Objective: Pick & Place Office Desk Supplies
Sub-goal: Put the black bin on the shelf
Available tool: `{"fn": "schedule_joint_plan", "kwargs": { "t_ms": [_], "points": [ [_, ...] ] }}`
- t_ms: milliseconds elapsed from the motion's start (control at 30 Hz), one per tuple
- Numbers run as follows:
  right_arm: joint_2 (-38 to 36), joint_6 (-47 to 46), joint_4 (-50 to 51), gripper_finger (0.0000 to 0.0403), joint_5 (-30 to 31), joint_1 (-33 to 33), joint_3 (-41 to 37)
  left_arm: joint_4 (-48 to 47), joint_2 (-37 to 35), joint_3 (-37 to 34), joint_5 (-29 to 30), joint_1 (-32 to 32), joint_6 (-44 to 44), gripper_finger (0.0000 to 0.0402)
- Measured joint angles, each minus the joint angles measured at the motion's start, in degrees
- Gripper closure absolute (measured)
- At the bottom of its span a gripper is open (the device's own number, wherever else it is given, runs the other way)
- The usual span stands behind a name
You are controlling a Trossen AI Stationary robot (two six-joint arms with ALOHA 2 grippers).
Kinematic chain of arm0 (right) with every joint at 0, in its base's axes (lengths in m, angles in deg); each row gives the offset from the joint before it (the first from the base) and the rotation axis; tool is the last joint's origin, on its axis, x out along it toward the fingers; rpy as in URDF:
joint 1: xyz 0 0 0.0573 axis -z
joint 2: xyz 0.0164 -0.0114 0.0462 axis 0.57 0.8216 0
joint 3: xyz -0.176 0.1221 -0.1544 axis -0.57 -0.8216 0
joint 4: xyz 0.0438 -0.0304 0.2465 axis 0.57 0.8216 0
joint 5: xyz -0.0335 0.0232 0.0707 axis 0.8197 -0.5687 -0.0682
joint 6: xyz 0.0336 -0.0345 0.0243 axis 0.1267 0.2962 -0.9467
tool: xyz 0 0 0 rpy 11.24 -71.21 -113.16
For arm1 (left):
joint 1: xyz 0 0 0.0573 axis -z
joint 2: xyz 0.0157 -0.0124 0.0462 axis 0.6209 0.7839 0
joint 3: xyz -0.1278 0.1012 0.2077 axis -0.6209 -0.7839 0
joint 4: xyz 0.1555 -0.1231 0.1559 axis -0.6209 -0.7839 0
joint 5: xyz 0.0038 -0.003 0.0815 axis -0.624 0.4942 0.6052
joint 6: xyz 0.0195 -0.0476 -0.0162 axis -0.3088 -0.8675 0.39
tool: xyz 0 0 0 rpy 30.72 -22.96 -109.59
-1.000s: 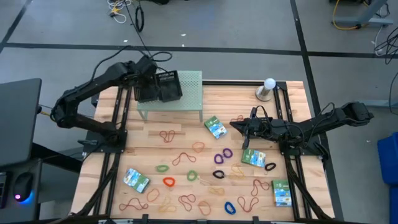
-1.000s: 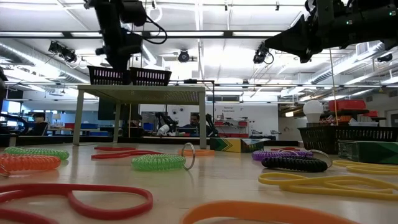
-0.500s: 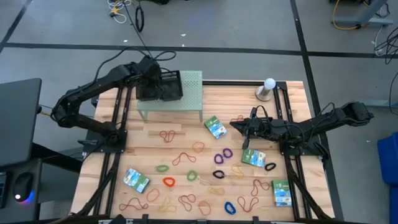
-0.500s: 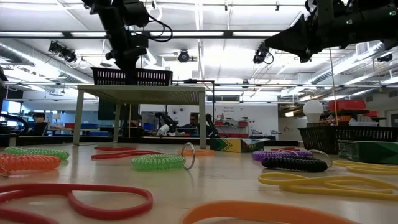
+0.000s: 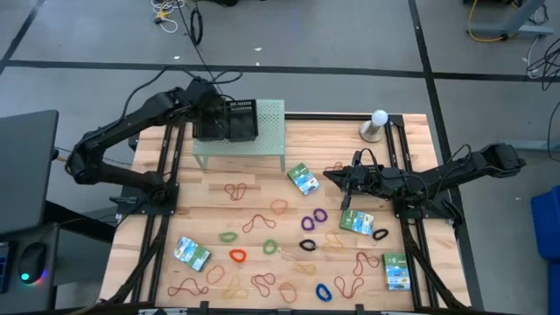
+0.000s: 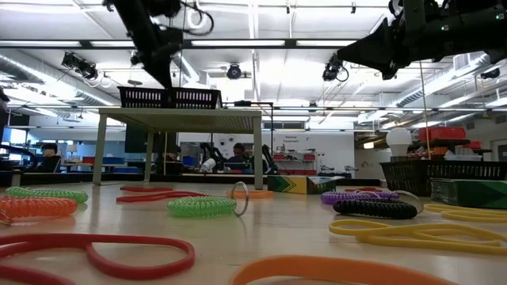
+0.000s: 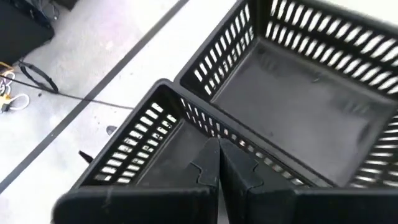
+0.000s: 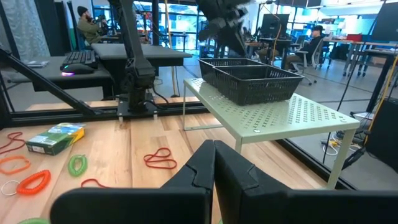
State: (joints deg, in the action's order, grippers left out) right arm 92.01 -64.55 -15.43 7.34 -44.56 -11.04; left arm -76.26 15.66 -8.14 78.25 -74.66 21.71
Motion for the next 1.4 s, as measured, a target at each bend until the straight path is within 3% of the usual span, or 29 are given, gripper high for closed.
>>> {"fn": "schedule_joint_plan", "kwargs": {
  "t_ms": [167,433,667,900,1067,1267,1400],
  "points": [
    [0.0,0.1,0.0,0.0391,0.0,0.0,0.0,4.2,-5.0,-1.3,0.0,6.9,-1.4,0.0394],
    [0.0,-1.6,-0.1,0.0391,-0.6,0.0,0.0,28.9,-11.8,-15.2,0.4,23.5,-5.2,0.0394],
    [0.0,-1.3,-0.9,0.0391,-8.2,0.0,0.0,54.4,-9.1,-28.6,2.3,34.6,-5.8,0.0394],
    [0.0,-2.5,1.6,0.0391,-8.1,-0.2,0.4,81.7,-2.0,-39.8,3.0,38.9,-5.7,0.0392],
    [0.0,-8.3,24.0,0.0391,-3.4,-1.2,7.4,93.2,3.6,-43.4,2.4,39.4,-6.1,0.0389],
    [0.0,-23.0,58.5,0.0386,-2.0,-6.0,16.3,94.9,8.5,-43.7,1.9,39.3,-6.4,0.0389],
    [0.0,-34.5,78.8,0.0355,-2.0,-9.6,20.3,96.1,9.6,-43.7,1.9,39.3,-6.4,0.0389]
  ]
}}
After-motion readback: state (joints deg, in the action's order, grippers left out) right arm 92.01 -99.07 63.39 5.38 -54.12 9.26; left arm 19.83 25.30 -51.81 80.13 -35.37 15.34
